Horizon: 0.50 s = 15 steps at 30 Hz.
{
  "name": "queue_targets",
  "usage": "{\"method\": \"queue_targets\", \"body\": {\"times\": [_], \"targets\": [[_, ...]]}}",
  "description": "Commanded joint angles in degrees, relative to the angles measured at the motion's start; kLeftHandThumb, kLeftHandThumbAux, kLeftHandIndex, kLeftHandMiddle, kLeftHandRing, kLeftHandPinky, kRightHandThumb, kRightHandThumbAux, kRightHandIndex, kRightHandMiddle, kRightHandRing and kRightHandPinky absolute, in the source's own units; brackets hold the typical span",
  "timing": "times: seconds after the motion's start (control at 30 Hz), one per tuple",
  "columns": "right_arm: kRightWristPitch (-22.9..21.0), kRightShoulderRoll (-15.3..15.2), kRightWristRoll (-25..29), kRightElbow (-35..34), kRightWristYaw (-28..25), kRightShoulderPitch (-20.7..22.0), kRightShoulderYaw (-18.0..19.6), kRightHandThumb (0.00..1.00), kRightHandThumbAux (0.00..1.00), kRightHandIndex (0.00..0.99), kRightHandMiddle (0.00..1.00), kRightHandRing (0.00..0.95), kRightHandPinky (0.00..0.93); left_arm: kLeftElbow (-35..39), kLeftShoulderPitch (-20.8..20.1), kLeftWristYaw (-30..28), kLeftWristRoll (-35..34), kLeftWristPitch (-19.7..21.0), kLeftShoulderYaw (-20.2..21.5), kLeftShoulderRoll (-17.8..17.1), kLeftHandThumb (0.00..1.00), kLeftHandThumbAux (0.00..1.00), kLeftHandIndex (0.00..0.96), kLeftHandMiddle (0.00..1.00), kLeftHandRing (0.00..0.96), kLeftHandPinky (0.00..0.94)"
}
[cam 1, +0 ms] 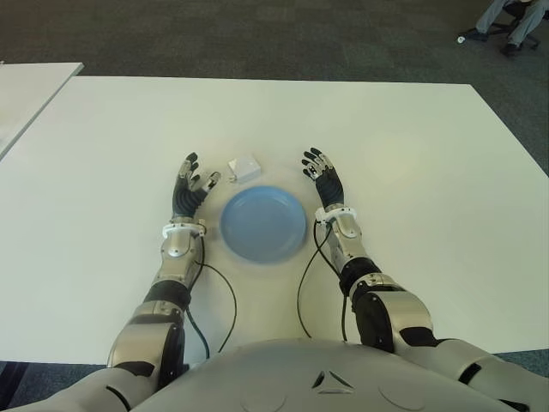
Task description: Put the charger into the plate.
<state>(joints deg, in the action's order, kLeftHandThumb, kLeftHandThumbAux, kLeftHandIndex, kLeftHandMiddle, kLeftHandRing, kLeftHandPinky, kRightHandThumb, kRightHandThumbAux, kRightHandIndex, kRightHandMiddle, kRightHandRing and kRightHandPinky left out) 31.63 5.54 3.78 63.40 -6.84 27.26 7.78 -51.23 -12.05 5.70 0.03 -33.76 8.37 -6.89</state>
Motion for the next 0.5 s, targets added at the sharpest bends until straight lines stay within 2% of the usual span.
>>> {"method": "queue_targets", "body": {"times": [0.03, 0.17, 0.33, 0.5], "targets": [[-3.1, 0.9, 0.2, 1.7, 0.6, -1.9, 0.0, 0.0, 0.56, 0.126, 0.173, 0.144, 0.149, -1.7, 2.8, -0.2, -3.9, 7.6, 3.0, 0.5, 0.008, 0.66, 0.004, 0.033, 0.022, 0.054], [-3.0, 1.0, 0.2, 1.4, 0.6, -2.1, -0.1, 0.0, 0.566, 0.126, 0.171, 0.142, 0.15, 1.0, 2.7, -1.4, -7.8, 11.1, 5.6, 0.4, 0.03, 0.686, 0.008, 0.037, 0.029, 0.073], [-3.1, 1.1, 0.1, 1.0, 0.5, -2.3, -0.3, 0.0, 0.567, 0.126, 0.171, 0.142, 0.151, 13.1, 5.4, -2.2, -13.7, 20.6, 8.9, -0.6, 0.07, 0.702, 0.006, 0.036, 0.034, 0.088], [-3.3, 1.2, 0.3, 0.8, 0.3, -2.4, -0.2, 0.0, 0.56, 0.124, 0.172, 0.144, 0.155, 25.9, 7.7, 0.6, -13.3, 28.5, 9.2, -1.6, 0.131, 0.699, 0.001, 0.032, 0.034, 0.088]]}}
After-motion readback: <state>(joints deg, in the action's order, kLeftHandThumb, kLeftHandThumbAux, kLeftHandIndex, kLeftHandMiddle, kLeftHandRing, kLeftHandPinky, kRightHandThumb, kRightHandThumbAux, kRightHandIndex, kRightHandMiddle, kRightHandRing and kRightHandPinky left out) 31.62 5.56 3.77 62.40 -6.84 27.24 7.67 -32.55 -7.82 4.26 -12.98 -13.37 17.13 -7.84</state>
